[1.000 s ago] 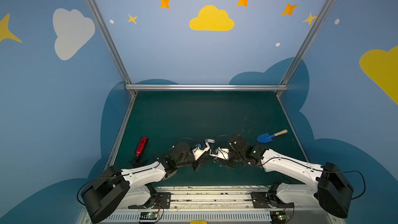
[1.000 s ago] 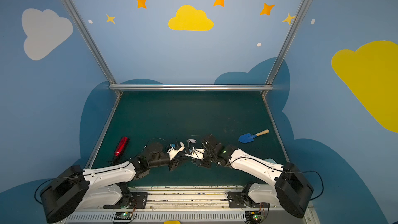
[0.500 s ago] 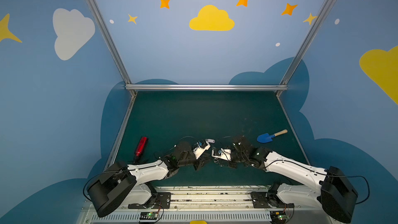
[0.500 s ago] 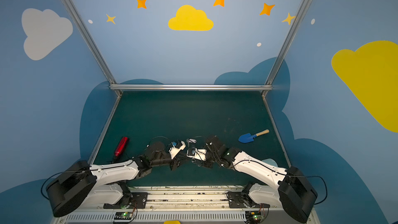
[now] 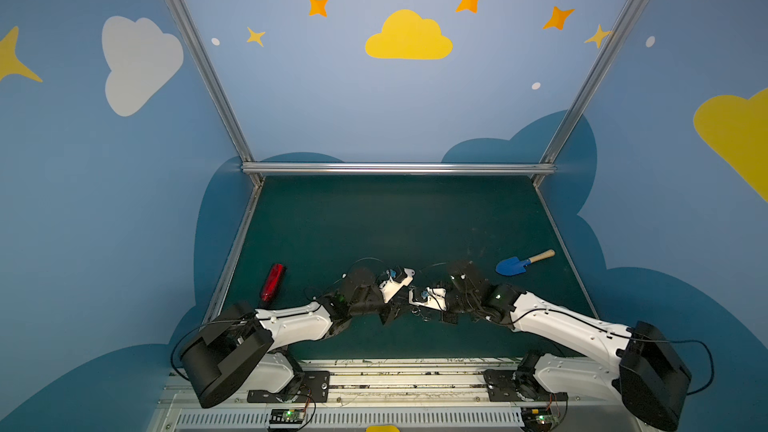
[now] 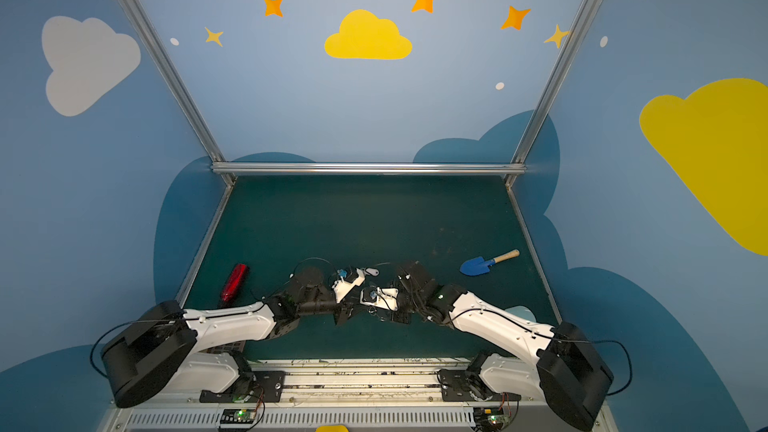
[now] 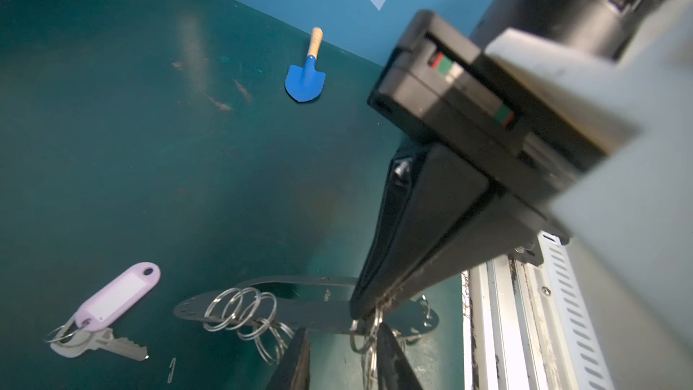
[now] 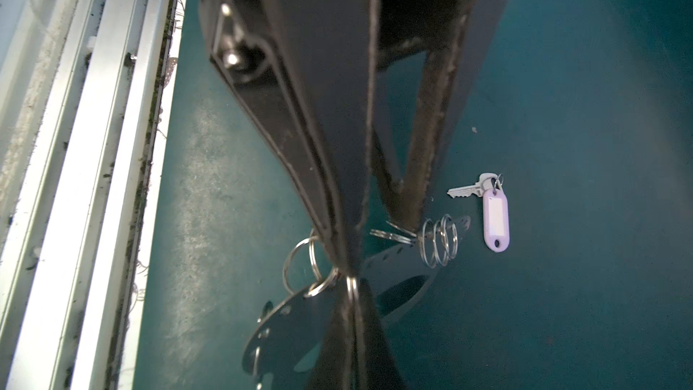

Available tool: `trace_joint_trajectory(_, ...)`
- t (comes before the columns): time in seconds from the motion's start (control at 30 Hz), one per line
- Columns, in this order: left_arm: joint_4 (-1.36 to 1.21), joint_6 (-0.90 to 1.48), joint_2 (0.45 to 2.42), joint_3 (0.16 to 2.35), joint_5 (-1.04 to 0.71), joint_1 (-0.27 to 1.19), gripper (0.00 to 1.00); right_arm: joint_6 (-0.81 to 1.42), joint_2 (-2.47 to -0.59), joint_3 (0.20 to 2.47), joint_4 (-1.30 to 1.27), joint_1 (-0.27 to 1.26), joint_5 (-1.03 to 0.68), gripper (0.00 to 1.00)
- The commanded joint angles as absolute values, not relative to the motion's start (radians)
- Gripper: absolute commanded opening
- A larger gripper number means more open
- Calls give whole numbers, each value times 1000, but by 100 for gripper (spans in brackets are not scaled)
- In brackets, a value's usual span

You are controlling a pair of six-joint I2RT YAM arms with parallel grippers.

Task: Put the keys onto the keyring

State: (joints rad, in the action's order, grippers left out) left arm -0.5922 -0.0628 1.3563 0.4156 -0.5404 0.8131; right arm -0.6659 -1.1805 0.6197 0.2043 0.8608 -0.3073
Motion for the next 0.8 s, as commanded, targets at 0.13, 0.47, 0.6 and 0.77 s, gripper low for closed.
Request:
trace_joint_trajectory(0.13,-561,-110,1363,442,-569,821,32,-673,-1200,649,230,853,-313,0)
trace_joint_trajectory(0.47,-540,-133,1414,480,-580,834,28,-689,-1213,700,270,851,-347,0)
trace_joint_trajectory(0.6,-512,-152,1420,492,-586,834,22,-690,-1222,713,282,851,-347,0)
trace_joint_trajectory(0.77,-496,-167,1424,502,-583,835,16,-726,-1247,742,319,851,-360,0)
